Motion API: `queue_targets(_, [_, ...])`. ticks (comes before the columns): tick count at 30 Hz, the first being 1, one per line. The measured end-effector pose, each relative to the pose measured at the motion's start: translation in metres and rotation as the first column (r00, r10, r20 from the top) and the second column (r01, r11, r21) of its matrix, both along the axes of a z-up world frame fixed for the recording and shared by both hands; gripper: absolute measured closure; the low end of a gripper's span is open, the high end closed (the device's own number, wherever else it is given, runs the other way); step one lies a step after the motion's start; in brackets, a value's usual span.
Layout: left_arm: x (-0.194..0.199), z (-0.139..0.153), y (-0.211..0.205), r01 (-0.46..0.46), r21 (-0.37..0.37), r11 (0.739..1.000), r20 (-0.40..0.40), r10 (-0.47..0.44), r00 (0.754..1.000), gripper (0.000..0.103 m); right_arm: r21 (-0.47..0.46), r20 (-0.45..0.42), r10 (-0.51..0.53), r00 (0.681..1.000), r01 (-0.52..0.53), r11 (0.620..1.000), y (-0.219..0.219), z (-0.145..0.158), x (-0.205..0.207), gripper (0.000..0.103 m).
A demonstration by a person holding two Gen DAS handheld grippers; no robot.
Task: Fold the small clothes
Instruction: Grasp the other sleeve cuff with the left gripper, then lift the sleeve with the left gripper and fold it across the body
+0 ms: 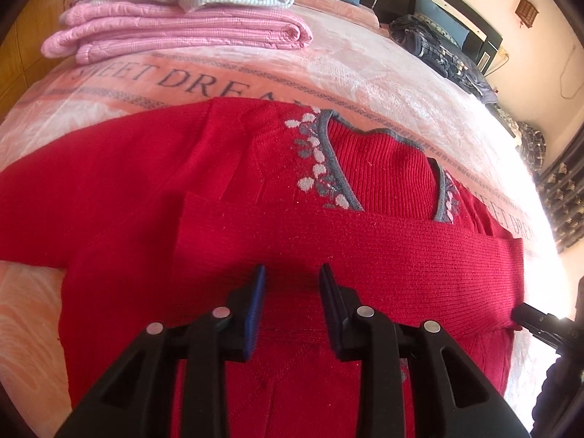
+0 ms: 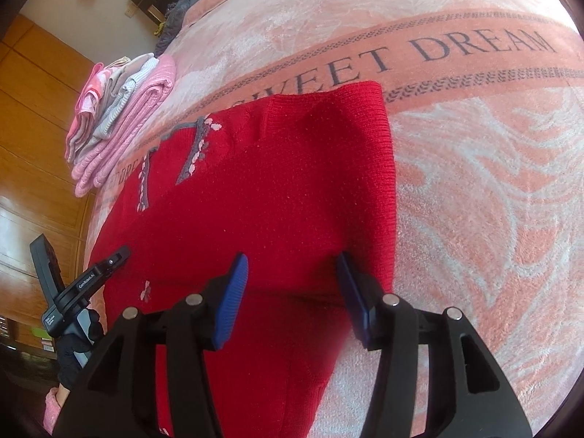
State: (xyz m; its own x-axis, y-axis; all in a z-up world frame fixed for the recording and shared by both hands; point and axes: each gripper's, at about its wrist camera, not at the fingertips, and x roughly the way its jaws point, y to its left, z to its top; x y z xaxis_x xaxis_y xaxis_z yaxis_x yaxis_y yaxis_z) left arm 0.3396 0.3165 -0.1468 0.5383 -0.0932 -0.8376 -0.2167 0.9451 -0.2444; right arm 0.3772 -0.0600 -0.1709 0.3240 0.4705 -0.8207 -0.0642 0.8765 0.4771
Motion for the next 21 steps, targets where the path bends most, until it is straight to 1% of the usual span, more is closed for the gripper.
queue_targets(1, [-0.002,0.004,0.005,-0.010,0.011,1.000,0.003,0.010,1.000,0.072,-0.005,0.007,0.003,1.000,-0.003,1.000,0.004,0.004,-0.001,0.045])
queue_targets(2, [-0.006,0.009,0.011,-0.021,0.023,1.000,0.010,0.021,1.000,0.070,-0.008,0.015,0.004,1.000,-0.004,1.000,0.009,0.009,-0.001,0.041])
queue_targets(3, [-0.009,0.014,0.021,-0.044,0.032,0.999,0.016,0.044,0.999,0.060,-0.008,0.021,0.000,1.000,0.000,1.000,0.014,0.013,-0.001,0.038])
queue_targets(4, [-0.014,0.019,0.032,-0.069,0.033,0.997,0.021,0.068,0.997,0.054,-0.001,0.026,-0.001,1.000,0.001,1.000,0.020,0.016,0.000,0.032])
queue_targets(5, [-0.019,0.023,0.046,-0.100,0.028,0.995,0.023,0.099,0.995,0.048,0.006,0.027,0.004,1.000,-0.004,1.000,0.028,0.019,0.000,0.031])
queue_targets(6, [-0.025,0.026,0.061,-0.127,0.016,0.992,0.023,0.127,0.992,0.048,0.009,0.025,0.013,1.000,-0.014,1.000,0.037,0.022,0.001,0.031])
queue_targets(8, [-0.039,0.028,0.093,-0.175,0.001,0.985,0.006,0.175,0.985,0.048,0.009,0.020,0.039,0.999,-0.039,0.999,0.059,0.025,0.001,0.025])
queue_targets(11, [-0.064,0.028,0.143,-0.237,0.014,0.971,-0.010,0.237,0.971,0.048,0.005,0.010,0.102,0.995,-0.103,0.995,0.098,0.026,-0.002,0.023])
queue_targets(13, [-0.084,0.028,0.179,-0.286,0.029,0.958,-0.017,0.287,0.958,0.048,-0.009,0.009,0.155,0.988,-0.155,0.988,0.126,0.025,-0.005,0.023])
queue_targets(15, [-0.105,0.026,0.219,-0.353,0.019,0.935,-0.022,0.353,0.935,0.048,-0.019,0.009,0.198,0.980,-0.198,0.980,0.154,0.022,-0.010,0.023])
queue_targets(17, [-0.126,0.021,0.256,-0.430,-0.008,0.903,-0.033,0.430,0.902,0.048,-0.025,0.007,0.229,0.973,-0.229,0.973,0.180,0.019,-0.014,0.023])
queue_targets(19, [-0.146,0.013,0.291,-0.511,-0.046,0.858,-0.049,0.509,0.859,0.048,-0.023,0.007,0.255,0.967,-0.254,0.967,0.202,0.016,-0.018,0.023])
queue_targets(21, [-0.165,0.003,0.324,-0.593,-0.091,0.800,-0.071,0.589,0.805,0.048,-0.025,0.012,0.278,0.961,-0.277,0.960,0.222,0.014,-0.021,0.023])
